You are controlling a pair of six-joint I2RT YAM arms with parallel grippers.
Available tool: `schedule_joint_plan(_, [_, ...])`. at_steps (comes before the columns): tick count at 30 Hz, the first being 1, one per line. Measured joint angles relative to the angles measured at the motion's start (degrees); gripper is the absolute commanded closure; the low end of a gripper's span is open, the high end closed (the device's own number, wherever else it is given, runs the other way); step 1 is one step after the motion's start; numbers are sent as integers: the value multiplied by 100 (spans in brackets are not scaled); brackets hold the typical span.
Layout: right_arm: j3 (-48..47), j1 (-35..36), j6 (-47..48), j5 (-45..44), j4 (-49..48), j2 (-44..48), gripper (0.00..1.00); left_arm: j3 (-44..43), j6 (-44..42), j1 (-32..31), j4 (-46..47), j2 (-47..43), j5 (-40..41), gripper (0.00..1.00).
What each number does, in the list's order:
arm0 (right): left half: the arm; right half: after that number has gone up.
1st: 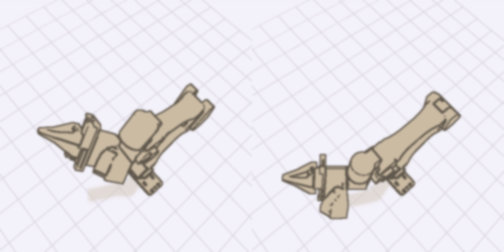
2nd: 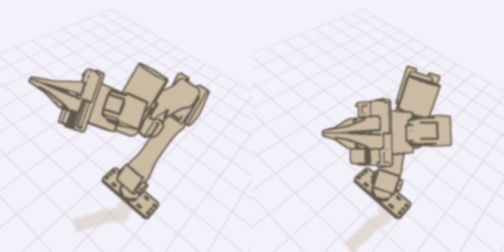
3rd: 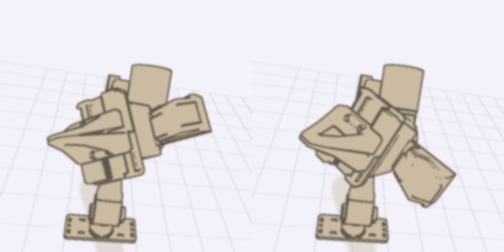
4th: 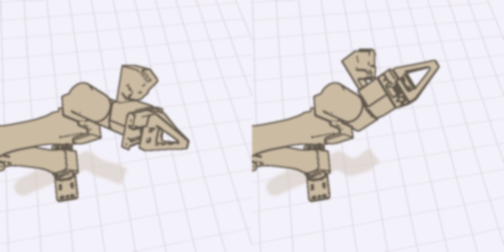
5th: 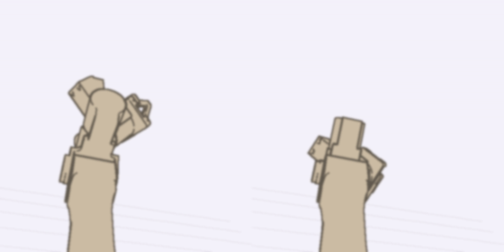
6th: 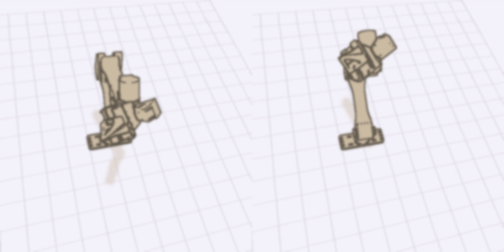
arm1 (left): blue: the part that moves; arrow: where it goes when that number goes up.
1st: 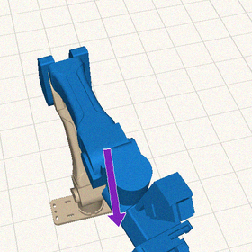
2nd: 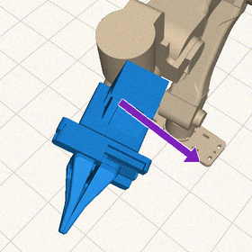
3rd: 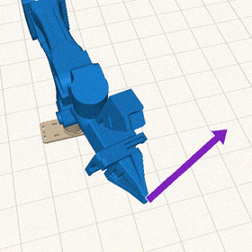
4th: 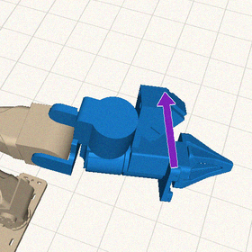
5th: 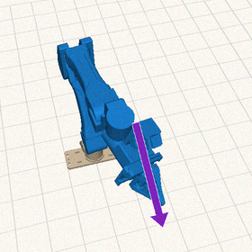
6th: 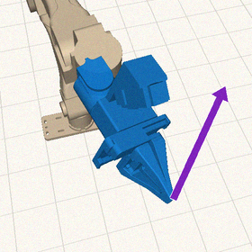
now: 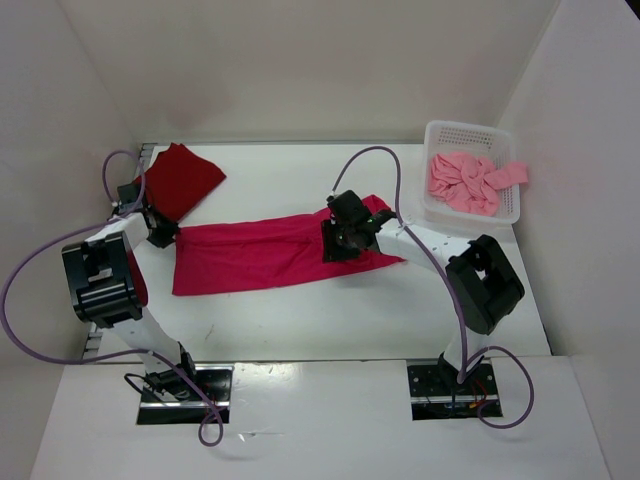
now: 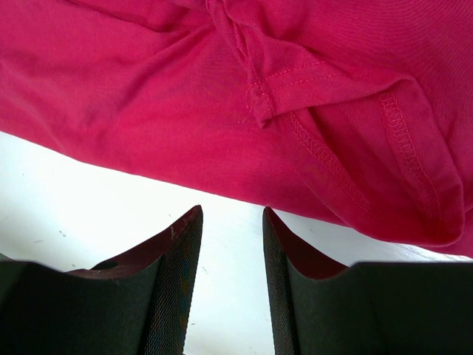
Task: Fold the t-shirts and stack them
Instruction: Fold the other side of the tshirt into a rectangle
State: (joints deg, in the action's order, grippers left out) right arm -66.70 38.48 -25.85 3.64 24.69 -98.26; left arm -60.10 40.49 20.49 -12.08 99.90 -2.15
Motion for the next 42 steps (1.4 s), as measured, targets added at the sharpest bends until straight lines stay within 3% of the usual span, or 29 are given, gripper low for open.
schedule_joint_plan(3, [0,0,0,0,-2,0,56,-2,-4,0,4,48,-4,76])
schedule_joint_plan(6, [0,0,0,-15,-2,0,56,0,-9,0,4,81,-9,78])
schedule_joint_plan(12, [-2,-50,15,-26,2,33,56,15,-142,0,15,90,4,49])
schedule_joint_plan(14, [-7,-66,28,-28,2,44,56,55,-153,0,9,90,24,46])
schedule_joint_plan(16, [-15,-83,42,-31,0,46,56,96,-155,0,7,90,35,53])
schedule_joint_plan(17, [-15,-87,44,-28,2,48,56,109,-144,0,9,90,35,65])
schedule_joint_plan(18, [-15,-87,46,-28,2,50,56,118,-122,0,13,92,33,70])
schedule_joint_plan(21, [-15,-87,46,-26,9,72,56,125,-138,0,11,92,35,79])
schedule_joint_plan(33, [-15,-87,68,-17,0,129,56,157,-149,0,-155,-321,11,89])
schedule_joint_plan(39, [-13,-87,72,9,-55,127,56,170,-136,0,-127,-1062,-177,89])
schedule_joint_plan(42, [-2,-87,83,11,-103,127,56,170,-151,0,-138,-1213,-179,80])
